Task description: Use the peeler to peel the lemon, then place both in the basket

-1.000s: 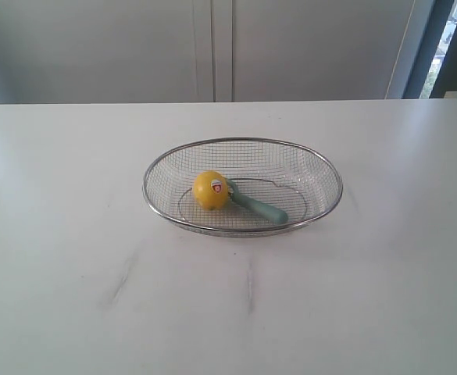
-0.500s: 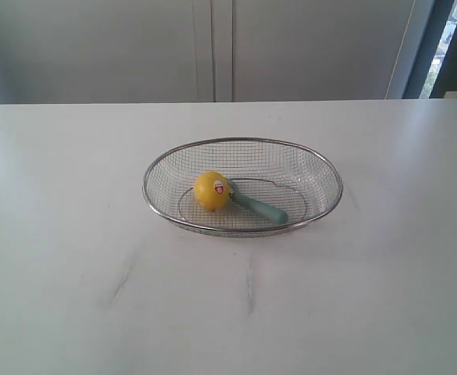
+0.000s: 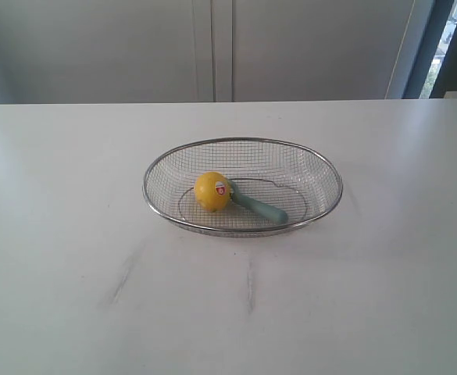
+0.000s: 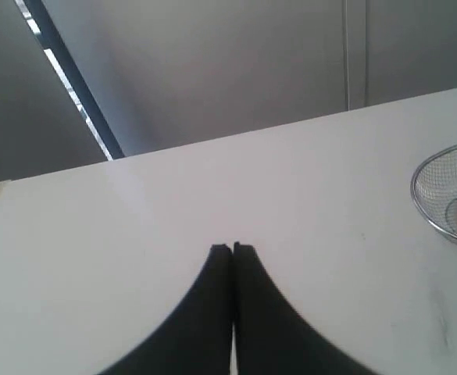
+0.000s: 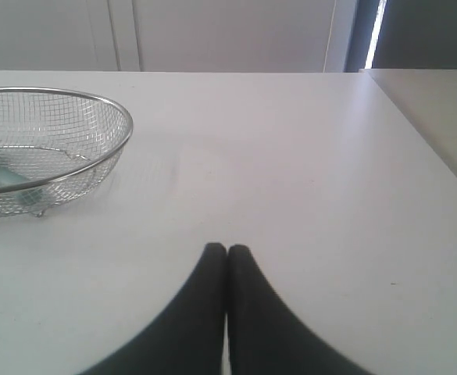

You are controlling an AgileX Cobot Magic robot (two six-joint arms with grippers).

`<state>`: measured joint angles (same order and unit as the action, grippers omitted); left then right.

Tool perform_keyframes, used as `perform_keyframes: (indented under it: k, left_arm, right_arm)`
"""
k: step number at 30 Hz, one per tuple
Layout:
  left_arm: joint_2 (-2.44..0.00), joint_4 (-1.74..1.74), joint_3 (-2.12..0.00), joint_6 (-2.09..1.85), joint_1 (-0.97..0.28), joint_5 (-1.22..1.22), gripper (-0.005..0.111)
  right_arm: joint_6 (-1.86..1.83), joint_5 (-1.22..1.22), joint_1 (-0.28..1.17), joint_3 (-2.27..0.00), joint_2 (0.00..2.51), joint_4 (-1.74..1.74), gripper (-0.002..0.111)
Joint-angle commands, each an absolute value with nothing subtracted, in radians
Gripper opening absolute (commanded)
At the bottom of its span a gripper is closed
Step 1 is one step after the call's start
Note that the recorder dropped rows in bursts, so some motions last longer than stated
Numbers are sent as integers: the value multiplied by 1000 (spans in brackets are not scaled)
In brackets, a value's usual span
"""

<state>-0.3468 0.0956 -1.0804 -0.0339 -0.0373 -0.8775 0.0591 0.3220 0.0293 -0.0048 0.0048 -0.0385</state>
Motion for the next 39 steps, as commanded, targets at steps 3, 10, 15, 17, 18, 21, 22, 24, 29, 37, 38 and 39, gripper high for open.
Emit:
perform_keyframes:
  k: [3, 10, 15, 17, 18, 21, 22, 24, 29, 37, 38, 39]
  left_arm:
    - [-291, 82, -979, -12, -35, -735, 0]
    - [-246, -70, -627, 29, -35, -333, 0]
    - [-175, -135, -377, 29, -35, -168, 0]
    - [-145, -156, -299, 32, -35, -109, 0]
    - [-132, -163, -263, 35, -35, -89, 0]
    - [-65, -174, -157, 70, -35, -59, 0]
    - [-44, -174, -135, 81, -35, -59, 0]
    - [-1, -174, -95, 89, -35, -58, 0]
    - [0, -177, 0, 131, -35, -46, 0]
    - [0, -172, 0, 103, -35, -249, 0]
    - [0, -172, 0, 68, -35, -249, 0]
    - [0, -172, 0, 40, -35, -249, 0]
  right_arm:
    - [49, 313, 29, 0, 0, -40, 0]
    - [49, 313, 29, 0, 0, -40, 0]
    - [49, 313, 29, 0, 0, -40, 0]
    - [49, 313, 29, 0, 0, -40, 0]
    - [49, 313, 29, 0, 0, -40, 0]
    - [49, 313, 29, 0, 0, -40, 0]
    - [49, 313, 29, 0, 0, -40, 0]
    - [49, 313, 29, 0, 0, -40, 0]
    - [49, 313, 29, 0, 0, -40, 0]
    - [49, 313, 29, 0, 0, -40, 0]
    - [49, 313, 29, 0, 0, -40, 0]
    - [49, 313, 29, 0, 0, -40, 0]
